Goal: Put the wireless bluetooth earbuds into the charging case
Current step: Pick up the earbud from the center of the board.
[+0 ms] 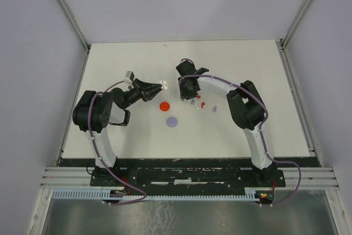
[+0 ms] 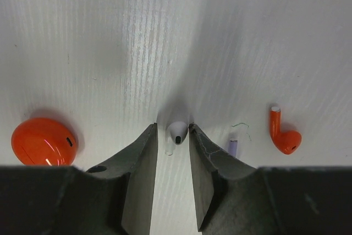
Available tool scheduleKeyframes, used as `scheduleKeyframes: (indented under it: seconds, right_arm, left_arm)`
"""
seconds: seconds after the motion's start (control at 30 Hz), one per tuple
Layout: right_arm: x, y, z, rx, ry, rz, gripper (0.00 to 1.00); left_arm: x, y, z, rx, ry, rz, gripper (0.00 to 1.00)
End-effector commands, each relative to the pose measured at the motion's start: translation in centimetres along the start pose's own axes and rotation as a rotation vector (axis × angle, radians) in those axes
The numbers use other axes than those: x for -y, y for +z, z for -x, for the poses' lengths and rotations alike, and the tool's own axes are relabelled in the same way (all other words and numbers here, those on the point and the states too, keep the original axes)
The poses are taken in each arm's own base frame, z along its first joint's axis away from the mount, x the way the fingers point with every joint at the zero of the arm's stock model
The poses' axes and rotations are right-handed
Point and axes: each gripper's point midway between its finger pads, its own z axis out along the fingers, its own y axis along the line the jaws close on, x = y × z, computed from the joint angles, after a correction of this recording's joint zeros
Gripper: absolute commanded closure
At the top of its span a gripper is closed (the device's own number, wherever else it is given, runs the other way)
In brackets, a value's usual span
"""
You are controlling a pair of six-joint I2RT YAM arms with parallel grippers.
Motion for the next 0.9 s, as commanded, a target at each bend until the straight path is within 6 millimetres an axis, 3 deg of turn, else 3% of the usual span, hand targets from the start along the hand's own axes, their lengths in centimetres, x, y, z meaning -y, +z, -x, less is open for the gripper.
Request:
scheduleKeyframes:
  seconds: [0.0, 0.87]
  right_arm:
    - [0.04, -0.25, 1.24, 0.027, -0.006, -0.013, 0.63]
    - [0.0, -0.22, 1.61, 0.039, -0.024, -0.011, 0.76]
  left_arm:
    - [4.77, -0.45, -0.75, -0.029, 0.152, -0.164, 0.97]
    - [4.8, -0.55, -0.74, -0.026, 0.153, -0.164, 0.97]
